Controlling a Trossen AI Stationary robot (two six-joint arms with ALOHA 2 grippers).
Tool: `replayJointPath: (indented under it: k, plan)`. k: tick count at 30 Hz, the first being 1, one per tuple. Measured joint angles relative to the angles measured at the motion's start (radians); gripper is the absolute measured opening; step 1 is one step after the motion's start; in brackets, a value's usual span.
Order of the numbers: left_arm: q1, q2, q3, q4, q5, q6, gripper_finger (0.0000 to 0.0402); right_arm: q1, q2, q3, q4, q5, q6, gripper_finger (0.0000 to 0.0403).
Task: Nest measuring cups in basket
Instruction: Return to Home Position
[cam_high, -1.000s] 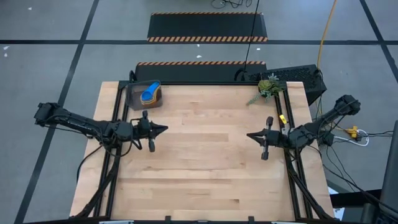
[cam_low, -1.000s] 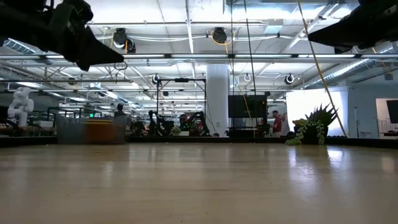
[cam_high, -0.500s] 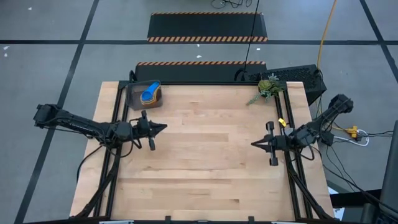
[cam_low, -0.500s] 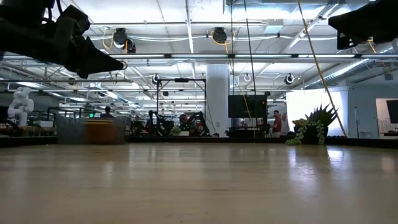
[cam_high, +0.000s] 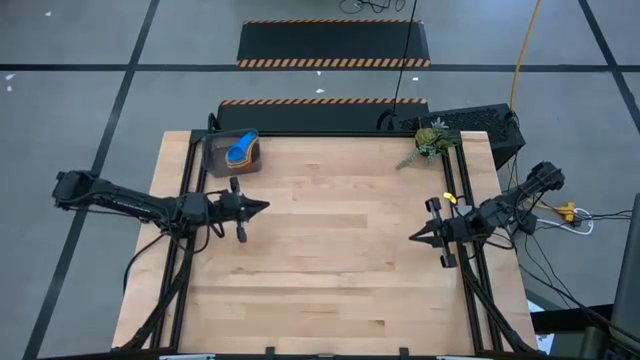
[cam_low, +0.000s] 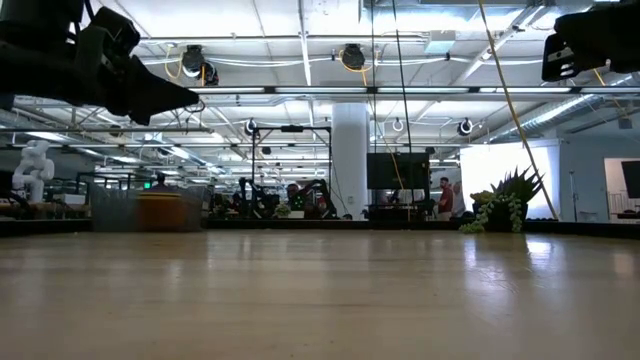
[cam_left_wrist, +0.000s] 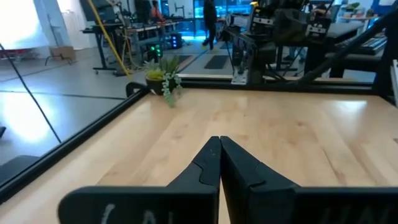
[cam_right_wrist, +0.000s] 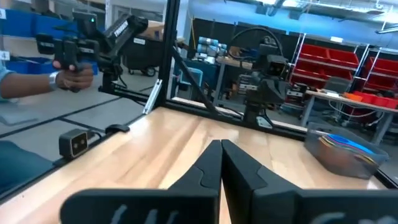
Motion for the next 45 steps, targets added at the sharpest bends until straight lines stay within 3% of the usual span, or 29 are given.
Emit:
replayJointPath:
  k: [8,19,33,37,40,45]
  plan:
    - [0.045,0.0,-0.041,0.051,0.047,0.0,0.0003,-0.029,-0.1,0.0,-0.045,-0.131,-0.053,0.0]
    - [0.078,-0.005,-0.045,0.064,0.126,0.009,0.0008,-0.095,-0.151,0.0,-0.13,-0.131,-0.078,0.0]
    - [0.078,-0.025,-0.047,0.013,0.128,0.017,0.0003,-0.213,-0.151,0.0,-0.22,-0.132,-0.058,0.0]
    - [0.078,-0.038,-0.047,0.007,0.128,0.017,0.001,-0.235,-0.151,0.0,-0.246,-0.188,-0.033,0.0]
    - [0.078,-0.049,-0.047,0.005,0.128,0.018,0.0004,-0.252,-0.151,-0.009,-0.201,-0.237,-0.023,0.0]
    - [0.075,-0.051,-0.047,0.005,0.128,-0.014,0.001,-0.273,-0.15,-0.101,0.017,-0.24,-0.029,0.0]
